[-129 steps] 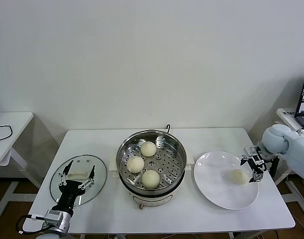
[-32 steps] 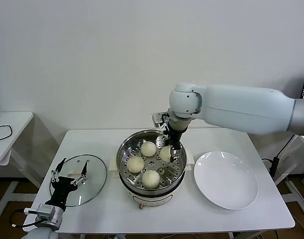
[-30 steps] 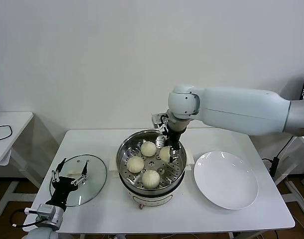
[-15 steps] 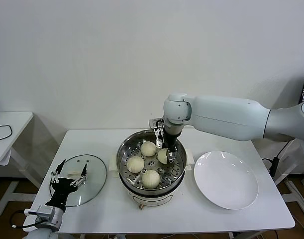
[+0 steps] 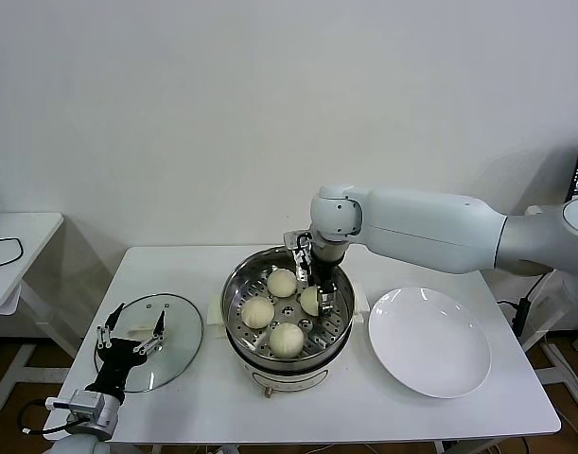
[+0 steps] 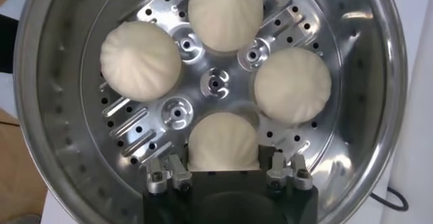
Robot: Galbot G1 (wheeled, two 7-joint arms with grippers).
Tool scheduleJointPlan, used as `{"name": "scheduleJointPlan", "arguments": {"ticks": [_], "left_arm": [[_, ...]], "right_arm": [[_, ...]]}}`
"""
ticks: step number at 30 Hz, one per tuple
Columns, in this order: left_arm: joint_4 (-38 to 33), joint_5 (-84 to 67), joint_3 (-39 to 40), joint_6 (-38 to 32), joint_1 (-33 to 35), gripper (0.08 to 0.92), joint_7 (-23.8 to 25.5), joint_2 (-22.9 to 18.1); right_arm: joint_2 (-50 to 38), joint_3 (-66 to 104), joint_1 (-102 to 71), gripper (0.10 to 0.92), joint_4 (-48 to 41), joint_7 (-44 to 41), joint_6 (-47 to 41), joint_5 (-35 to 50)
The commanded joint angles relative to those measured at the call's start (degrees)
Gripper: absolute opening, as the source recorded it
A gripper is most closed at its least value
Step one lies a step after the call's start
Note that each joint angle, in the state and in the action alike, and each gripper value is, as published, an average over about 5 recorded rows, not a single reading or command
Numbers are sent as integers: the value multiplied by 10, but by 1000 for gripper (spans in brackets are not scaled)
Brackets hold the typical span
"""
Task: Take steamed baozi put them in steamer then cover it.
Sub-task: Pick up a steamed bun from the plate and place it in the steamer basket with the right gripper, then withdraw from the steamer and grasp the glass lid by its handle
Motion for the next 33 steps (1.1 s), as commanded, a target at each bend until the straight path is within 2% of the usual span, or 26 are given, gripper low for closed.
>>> {"name": "scheduleJointPlan", "arguments": {"ticks": [1, 11, 19, 23, 26, 33], "left_arm": [[-3, 1, 2, -1, 1, 823, 0, -2], [-19, 2, 2, 0, 7, 823, -2, -1], [-33, 1, 14, 6, 5, 823, -11, 5], [-43, -4, 18, 21, 3, 823, -20, 13], [-50, -8, 20, 31, 2, 823, -22, 20], [-45, -5, 29, 28, -10, 823, -26, 30]], "right_arm": [[-14, 24, 1, 797, 7, -2, 4, -2], [-149, 107, 55, 823, 72, -29, 7, 67], [-316, 305, -84, 823, 156, 7, 26, 86], [-378, 491, -250, 823, 191, 101, 69, 119], [-403, 622, -389, 823, 207, 209, 118, 150], [-372, 889, -707, 823, 248, 486, 246, 227]]}}
